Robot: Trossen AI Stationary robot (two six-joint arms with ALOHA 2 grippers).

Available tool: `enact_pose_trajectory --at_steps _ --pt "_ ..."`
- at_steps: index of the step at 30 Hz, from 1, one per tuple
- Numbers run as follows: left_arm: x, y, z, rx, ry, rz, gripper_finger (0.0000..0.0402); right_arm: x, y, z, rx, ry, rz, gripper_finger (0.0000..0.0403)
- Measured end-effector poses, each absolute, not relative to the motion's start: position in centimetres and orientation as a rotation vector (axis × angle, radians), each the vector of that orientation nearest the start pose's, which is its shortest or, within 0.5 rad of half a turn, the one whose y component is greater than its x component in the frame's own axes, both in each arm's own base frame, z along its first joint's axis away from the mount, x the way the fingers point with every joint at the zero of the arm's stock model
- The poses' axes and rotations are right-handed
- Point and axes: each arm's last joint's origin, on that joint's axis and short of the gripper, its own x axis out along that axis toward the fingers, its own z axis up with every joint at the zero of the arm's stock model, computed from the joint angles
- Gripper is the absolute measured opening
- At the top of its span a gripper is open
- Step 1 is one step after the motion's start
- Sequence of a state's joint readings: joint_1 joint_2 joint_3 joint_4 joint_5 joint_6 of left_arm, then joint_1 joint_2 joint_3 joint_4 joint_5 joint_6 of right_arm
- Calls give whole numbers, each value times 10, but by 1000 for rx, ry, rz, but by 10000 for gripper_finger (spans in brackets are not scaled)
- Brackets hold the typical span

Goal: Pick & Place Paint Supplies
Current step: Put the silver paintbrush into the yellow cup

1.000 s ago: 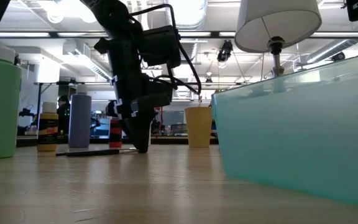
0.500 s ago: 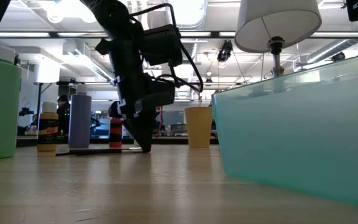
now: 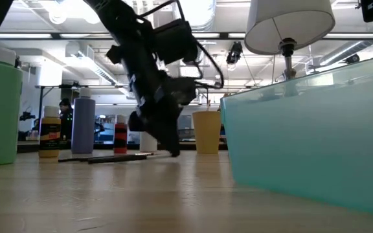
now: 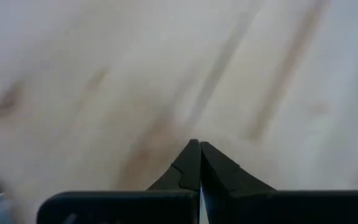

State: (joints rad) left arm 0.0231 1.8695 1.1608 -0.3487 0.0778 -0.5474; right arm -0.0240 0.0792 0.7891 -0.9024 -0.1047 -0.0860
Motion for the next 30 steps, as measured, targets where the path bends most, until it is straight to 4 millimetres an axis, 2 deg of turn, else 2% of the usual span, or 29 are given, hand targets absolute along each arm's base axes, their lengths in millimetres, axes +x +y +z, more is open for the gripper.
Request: enact_pose_trajectory --at_steps 8,23,30 --pt "386 4 176 -542 923 62 3 -2 3 311 -74 189 88 8" --pt "403 9 198 -365 712 -59 3 -2 3 311 -73 189 88 8" --pt "416 14 226 -236 611 -80 3 -2 3 311 -73 189 89 8"
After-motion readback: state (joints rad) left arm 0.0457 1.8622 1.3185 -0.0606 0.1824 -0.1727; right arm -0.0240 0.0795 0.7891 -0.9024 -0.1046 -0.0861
